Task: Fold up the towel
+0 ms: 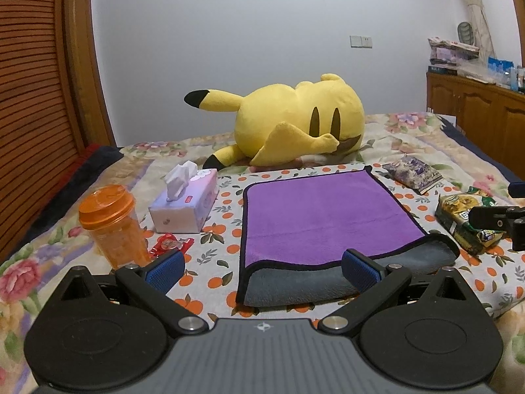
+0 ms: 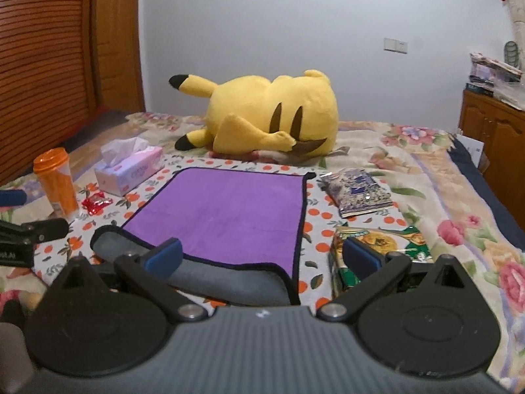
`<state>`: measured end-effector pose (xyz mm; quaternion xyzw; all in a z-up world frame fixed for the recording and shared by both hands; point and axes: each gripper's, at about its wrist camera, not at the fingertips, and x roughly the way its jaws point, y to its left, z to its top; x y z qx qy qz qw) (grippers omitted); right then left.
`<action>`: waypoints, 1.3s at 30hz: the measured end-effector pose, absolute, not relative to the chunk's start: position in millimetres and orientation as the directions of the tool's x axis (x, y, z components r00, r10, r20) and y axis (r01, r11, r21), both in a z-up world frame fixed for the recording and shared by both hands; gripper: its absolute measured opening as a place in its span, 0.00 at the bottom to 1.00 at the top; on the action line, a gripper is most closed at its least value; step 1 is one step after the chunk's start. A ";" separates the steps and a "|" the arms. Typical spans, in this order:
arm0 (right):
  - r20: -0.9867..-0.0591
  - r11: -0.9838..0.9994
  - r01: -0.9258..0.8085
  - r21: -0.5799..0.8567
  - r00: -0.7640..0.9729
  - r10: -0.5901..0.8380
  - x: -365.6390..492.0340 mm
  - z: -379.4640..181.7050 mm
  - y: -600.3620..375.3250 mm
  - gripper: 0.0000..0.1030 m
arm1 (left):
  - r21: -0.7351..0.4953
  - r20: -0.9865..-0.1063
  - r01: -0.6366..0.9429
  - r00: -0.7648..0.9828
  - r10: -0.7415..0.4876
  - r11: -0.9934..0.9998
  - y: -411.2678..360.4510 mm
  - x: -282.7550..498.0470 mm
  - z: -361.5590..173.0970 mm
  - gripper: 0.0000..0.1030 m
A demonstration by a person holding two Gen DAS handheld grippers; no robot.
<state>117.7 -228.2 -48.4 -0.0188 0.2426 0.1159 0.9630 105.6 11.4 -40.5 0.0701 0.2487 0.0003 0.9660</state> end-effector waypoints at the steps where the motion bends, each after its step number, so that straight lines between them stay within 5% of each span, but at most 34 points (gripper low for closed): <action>1: -0.478 0.971 -0.240 0.019 0.851 0.219 119.6 -49.2 -227.4 1.00 | 0.135 -0.482 0.036 0.875 0.033 0.990 11.6 107.6 -41.1 1.00; 29: -0.611 0.962 -0.273 0.000 0.761 0.216 180.9 -81.7 -229.1 0.99 | 0.136 -0.573 0.061 0.819 0.028 0.989 31.4 173.4 -70.7 1.00; 33: -0.646 0.960 -0.278 0.007 0.732 0.217 186.7 -89.2 -229.4 0.86 | 0.130 -0.591 0.073 0.807 0.018 0.989 34.5 181.4 -74.4 1.00; 39: -0.674 0.958 -0.287 0.007 0.706 0.217 192.0 -96.7 -228.2 0.86 | 0.087 -0.603 0.094 0.797 -0.022 0.992 40.9 190.0 -79.4 0.94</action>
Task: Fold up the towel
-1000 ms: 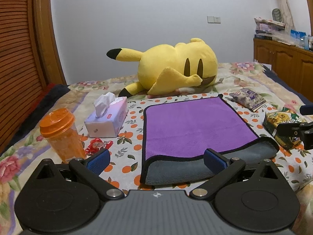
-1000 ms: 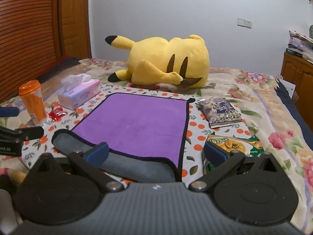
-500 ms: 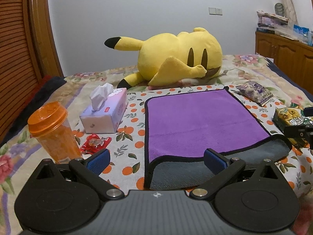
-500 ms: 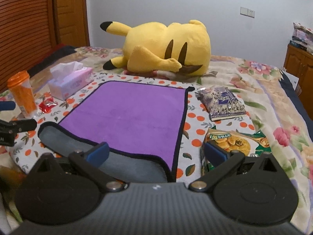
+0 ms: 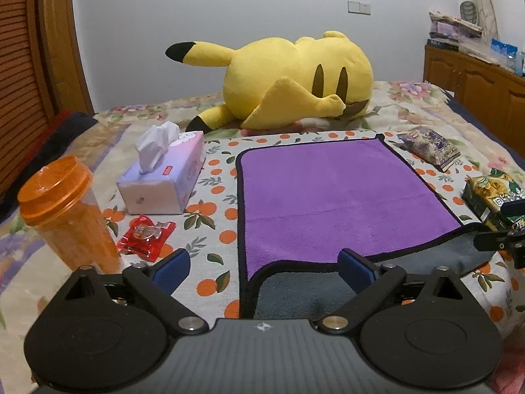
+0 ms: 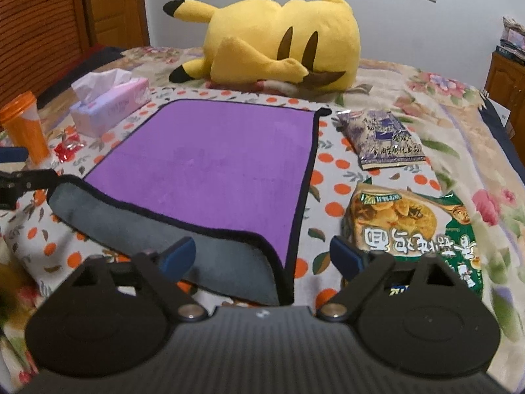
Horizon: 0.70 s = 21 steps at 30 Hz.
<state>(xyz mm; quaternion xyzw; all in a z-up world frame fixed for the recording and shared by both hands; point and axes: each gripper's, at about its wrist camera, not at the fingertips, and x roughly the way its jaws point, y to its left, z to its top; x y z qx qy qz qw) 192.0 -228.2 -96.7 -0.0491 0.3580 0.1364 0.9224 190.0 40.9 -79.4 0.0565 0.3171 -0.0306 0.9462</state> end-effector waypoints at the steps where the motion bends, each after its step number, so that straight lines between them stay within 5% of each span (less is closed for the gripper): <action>1: -0.678 0.957 -0.289 0.006 0.703 0.216 193.0 -98.0 -228.1 0.85 | 0.084 -0.608 0.095 0.794 -0.024 0.992 41.7 191.3 -80.4 0.92; 12: -0.721 0.954 -0.299 0.001 0.661 0.208 201.5 -111.1 -227.0 0.77 | 0.061 -0.687 0.132 0.725 -0.054 0.989 47.5 208.8 -101.5 0.80; 21: -0.742 0.953 -0.300 0.032 0.632 0.224 207.6 -116.5 -230.9 0.68 | 0.025 -0.730 0.126 0.681 -0.068 0.992 52.3 211.8 -109.8 0.62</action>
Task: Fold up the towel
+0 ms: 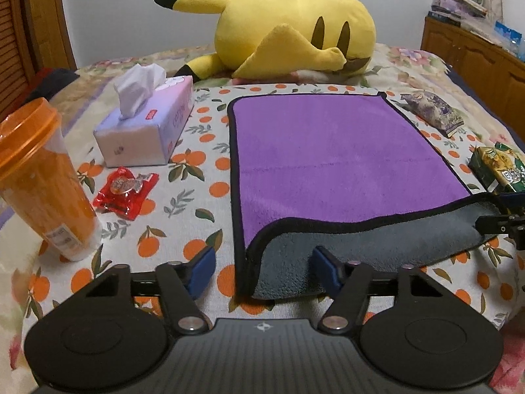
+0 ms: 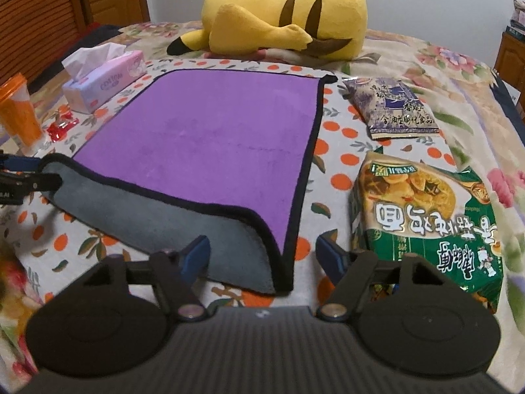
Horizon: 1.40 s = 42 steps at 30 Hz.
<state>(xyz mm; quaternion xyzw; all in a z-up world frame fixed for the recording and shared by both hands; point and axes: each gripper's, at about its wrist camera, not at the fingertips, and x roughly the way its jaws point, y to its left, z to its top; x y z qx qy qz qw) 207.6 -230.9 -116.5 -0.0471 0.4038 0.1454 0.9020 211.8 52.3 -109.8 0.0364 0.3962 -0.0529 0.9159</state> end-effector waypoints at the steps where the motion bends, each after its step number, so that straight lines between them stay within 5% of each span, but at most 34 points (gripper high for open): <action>1: -0.742 0.952 -0.303 0.035 0.630 0.227 207.6 -116.5 -230.8 0.68 | 0.020 -0.732 0.130 0.678 -0.073 0.991 52.1 211.6 -110.0 0.58; 15: -0.749 0.944 -0.327 0.040 0.616 0.245 207.2 -114.6 -229.4 0.29 | 0.015 -0.721 0.167 0.685 -0.105 0.986 46.5 207.2 -105.3 0.23; 20: -0.750 0.944 -0.328 0.033 0.616 0.240 207.2 -115.4 -231.5 0.22 | 0.014 -0.713 0.191 0.690 -0.124 0.981 44.0 204.6 -102.7 0.11; 30: -0.734 0.942 -0.335 0.024 0.634 0.244 207.0 -114.3 -234.9 0.05 | 0.025 -0.687 0.202 0.714 -0.130 0.979 42.2 200.1 -95.7 0.07; 42: -0.664 0.943 -0.333 -0.005 0.706 0.246 204.7 -96.9 -237.5 0.04 | 0.029 -0.596 0.182 0.793 -0.130 0.983 41.5 189.4 -69.6 0.06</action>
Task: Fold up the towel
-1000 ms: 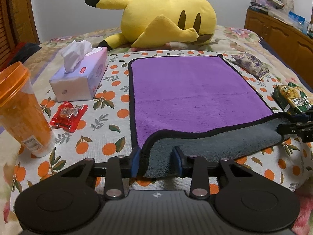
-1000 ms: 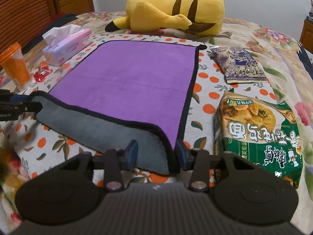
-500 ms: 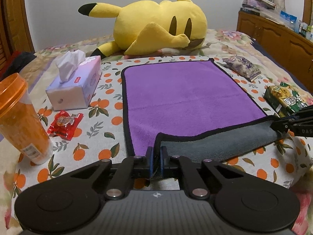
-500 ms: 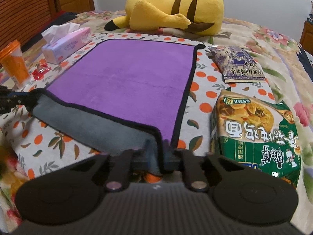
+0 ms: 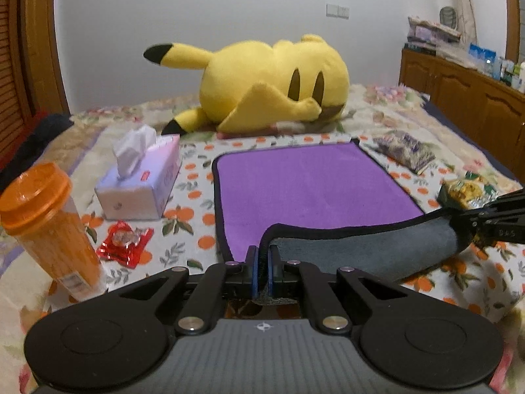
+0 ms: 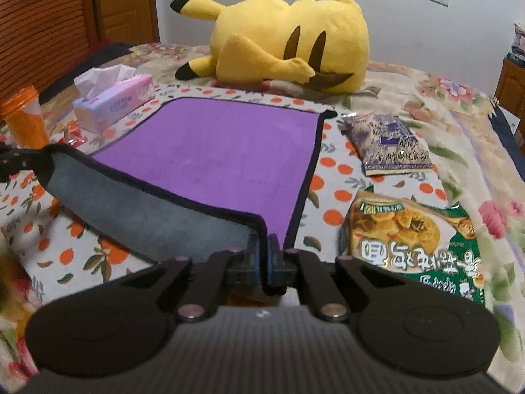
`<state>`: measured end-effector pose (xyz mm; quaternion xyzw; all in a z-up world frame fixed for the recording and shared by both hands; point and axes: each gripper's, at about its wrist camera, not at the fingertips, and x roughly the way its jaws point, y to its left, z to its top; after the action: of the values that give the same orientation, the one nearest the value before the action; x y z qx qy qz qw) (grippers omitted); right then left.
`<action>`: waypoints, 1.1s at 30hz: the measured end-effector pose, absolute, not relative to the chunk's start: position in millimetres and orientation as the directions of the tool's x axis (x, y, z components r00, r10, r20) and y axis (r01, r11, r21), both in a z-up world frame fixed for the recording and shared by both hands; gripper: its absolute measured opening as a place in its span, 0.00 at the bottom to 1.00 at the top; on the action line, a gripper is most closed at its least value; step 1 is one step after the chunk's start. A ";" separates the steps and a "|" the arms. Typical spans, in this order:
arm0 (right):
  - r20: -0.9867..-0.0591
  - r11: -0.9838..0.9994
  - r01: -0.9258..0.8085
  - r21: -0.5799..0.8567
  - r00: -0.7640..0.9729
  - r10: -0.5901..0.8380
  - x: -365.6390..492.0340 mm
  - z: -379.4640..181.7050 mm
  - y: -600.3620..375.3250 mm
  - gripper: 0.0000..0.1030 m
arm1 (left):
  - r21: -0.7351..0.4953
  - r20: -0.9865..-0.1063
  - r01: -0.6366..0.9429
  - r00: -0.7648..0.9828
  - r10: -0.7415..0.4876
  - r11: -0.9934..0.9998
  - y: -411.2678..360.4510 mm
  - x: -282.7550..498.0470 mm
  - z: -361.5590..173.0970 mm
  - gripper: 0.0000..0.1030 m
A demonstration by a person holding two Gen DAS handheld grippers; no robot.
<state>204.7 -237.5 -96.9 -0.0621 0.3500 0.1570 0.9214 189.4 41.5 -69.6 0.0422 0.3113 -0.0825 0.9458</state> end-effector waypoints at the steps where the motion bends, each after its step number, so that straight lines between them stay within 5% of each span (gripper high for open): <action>1: -0.659 0.943 -0.333 -0.010 0.712 0.245 204.6 -95.9 -237.6 0.04 | 0.032 -0.585 0.183 0.800 -0.130 0.983 40.7 188.1 -67.2 0.06; 33: -0.523 0.942 -0.336 -0.019 0.806 0.277 232.0 -80.7 -241.5 0.04 | 0.063 -0.515 0.159 0.851 -0.104 0.985 32.6 213.4 -61.2 0.06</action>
<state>232.0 -241.5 -80.7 -0.0553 0.2662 0.1617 0.9486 213.4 32.6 -61.2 0.0518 0.2644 -0.0683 0.9606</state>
